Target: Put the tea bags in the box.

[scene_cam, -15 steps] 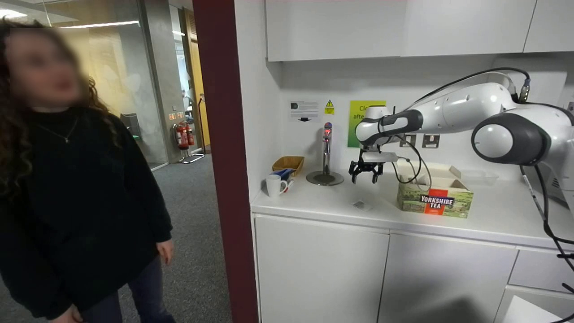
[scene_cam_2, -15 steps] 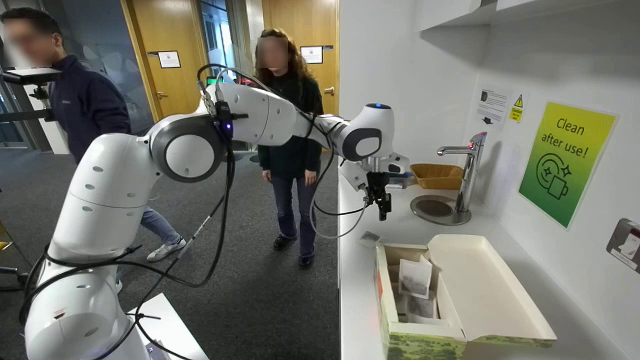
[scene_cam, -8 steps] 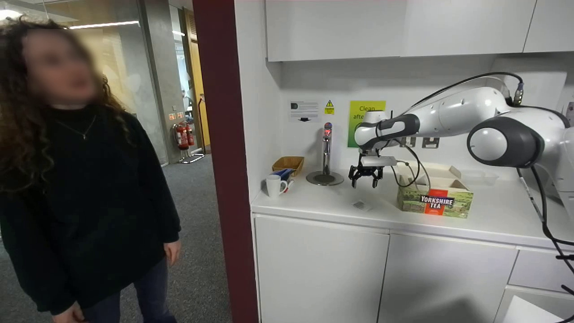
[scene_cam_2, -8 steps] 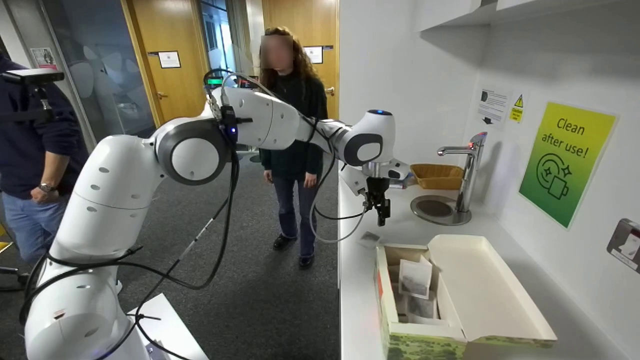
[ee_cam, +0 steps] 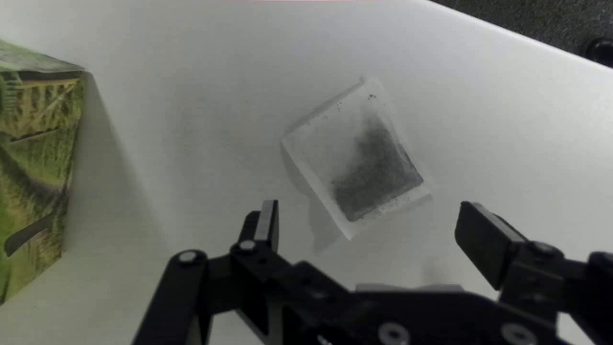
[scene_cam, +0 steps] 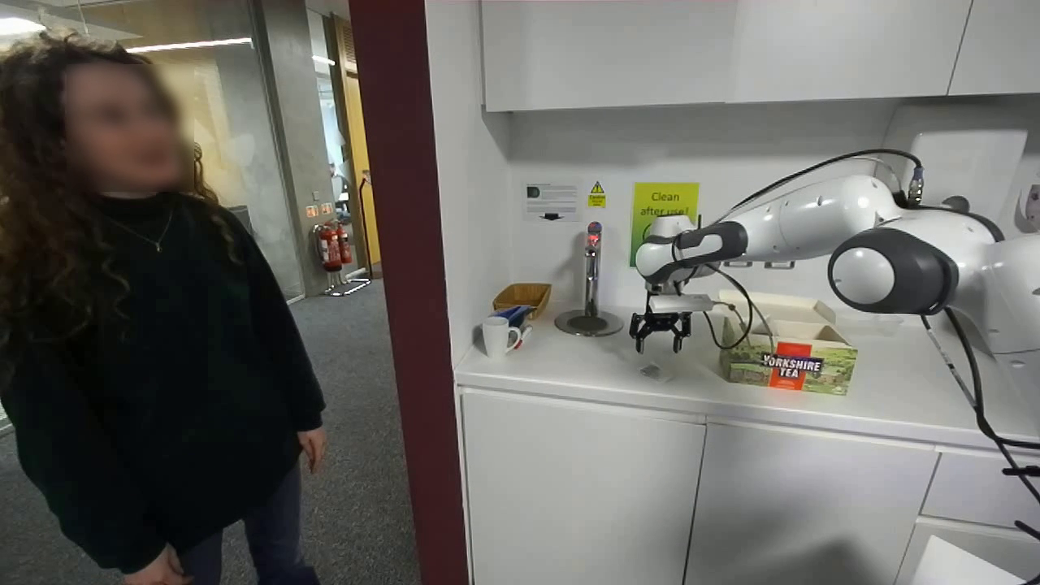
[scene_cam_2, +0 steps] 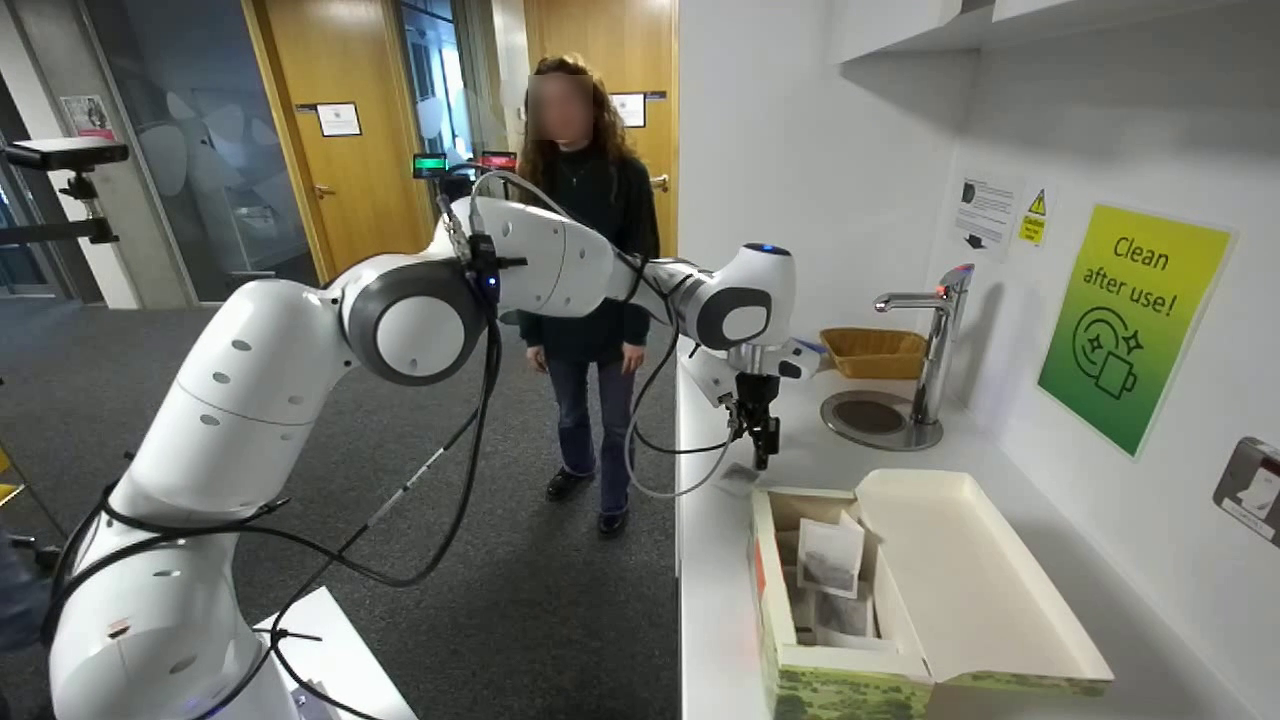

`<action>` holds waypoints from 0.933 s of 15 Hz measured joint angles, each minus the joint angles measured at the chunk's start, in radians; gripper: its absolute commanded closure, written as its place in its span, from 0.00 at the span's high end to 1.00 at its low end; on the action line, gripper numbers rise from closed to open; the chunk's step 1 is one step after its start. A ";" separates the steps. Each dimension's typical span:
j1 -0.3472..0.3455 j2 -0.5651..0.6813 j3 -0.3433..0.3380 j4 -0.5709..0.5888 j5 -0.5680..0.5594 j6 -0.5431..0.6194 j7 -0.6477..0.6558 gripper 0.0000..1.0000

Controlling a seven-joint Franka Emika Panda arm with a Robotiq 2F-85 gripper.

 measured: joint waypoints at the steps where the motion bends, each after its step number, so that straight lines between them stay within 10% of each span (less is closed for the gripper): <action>1: 0.000 0.004 0.000 0.006 0.000 -0.004 0.000 1.00; 14: 0.003 0.079 0.000 0.069 -0.001 -0.026 0.000 1.00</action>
